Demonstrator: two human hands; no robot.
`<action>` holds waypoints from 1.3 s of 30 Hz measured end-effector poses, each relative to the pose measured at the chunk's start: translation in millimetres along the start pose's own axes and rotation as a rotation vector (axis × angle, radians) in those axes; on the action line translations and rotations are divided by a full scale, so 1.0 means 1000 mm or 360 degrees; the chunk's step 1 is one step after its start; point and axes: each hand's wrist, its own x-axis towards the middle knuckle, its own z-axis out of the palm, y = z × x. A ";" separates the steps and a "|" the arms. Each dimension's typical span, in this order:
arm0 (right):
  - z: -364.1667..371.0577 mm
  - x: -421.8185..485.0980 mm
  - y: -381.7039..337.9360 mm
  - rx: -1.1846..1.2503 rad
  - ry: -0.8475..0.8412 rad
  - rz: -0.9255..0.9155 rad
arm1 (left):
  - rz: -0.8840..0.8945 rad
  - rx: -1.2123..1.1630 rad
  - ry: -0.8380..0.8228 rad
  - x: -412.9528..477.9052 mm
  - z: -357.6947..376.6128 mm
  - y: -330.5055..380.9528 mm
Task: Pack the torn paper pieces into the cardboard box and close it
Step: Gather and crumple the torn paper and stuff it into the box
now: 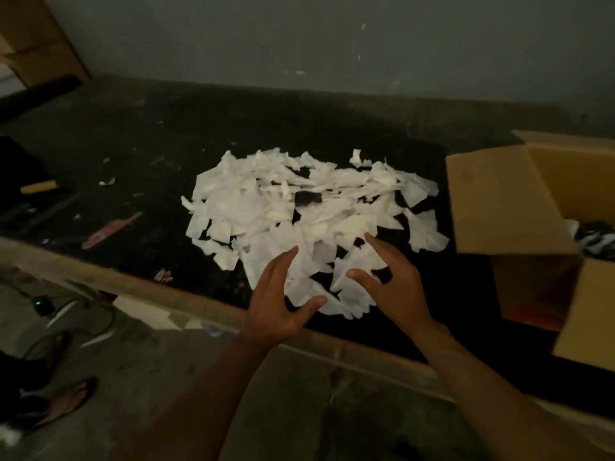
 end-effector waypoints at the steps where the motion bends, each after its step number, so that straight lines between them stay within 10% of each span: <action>1: 0.006 -0.007 0.005 -0.0042 -0.0016 0.0041 | -0.0004 -0.0005 -0.0063 -0.005 0.001 -0.007; 27: 0.050 0.062 0.100 -0.0475 -0.0866 0.0157 | 0.0018 0.0354 -0.0645 0.065 0.077 -0.107; 39: 0.041 0.058 0.105 -0.0651 -0.0923 -0.0132 | 0.0269 0.0427 -0.0391 0.064 0.078 -0.110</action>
